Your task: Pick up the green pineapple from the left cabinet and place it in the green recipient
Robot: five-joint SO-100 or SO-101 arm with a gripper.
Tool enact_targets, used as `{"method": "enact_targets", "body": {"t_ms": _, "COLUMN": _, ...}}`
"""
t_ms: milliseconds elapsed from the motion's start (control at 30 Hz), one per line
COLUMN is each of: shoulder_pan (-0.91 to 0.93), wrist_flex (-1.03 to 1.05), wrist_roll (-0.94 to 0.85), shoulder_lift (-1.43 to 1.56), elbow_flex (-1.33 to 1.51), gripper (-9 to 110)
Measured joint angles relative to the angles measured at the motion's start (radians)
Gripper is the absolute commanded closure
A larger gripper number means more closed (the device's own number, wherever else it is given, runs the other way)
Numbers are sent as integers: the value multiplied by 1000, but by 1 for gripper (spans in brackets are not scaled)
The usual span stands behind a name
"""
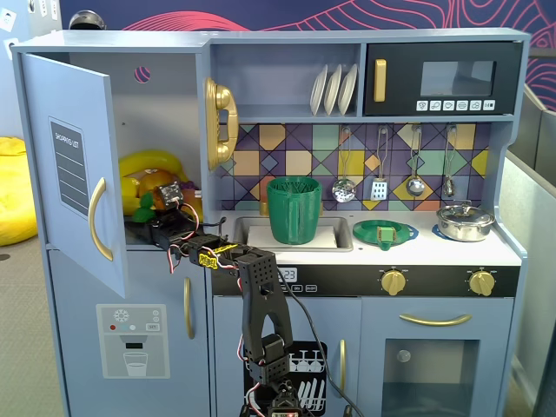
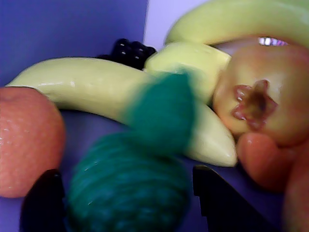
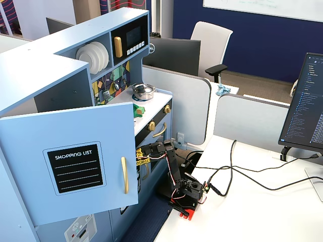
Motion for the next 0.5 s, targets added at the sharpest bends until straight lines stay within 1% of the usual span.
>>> {"method": "enact_targets", "body": {"t_ms": 67, "shoulder_pan": 3, "wrist_flex": 0, "wrist_roll": 0, "shoulder_lift": 0, "elbow_flex": 0, "gripper": 82}}
{"method": "enact_targets", "body": {"t_ms": 167, "shoulder_pan": 3, "wrist_flex": 9, "wrist_roll": -15, "shoulder_lift": 0, "elbow_flex": 0, "gripper": 98}}
{"method": "enact_targets", "body": {"t_ms": 200, "shoulder_pan": 3, "wrist_flex": 9, "wrist_roll": -15, "shoulder_lift": 0, "elbow_flex": 0, "gripper": 101}}
{"method": "enact_targets", "body": {"t_ms": 500, "shoulder_pan": 0, "wrist_flex": 11, "wrist_roll": -12, "shoulder_lift": 6, "elbow_flex": 5, "gripper": 101}}
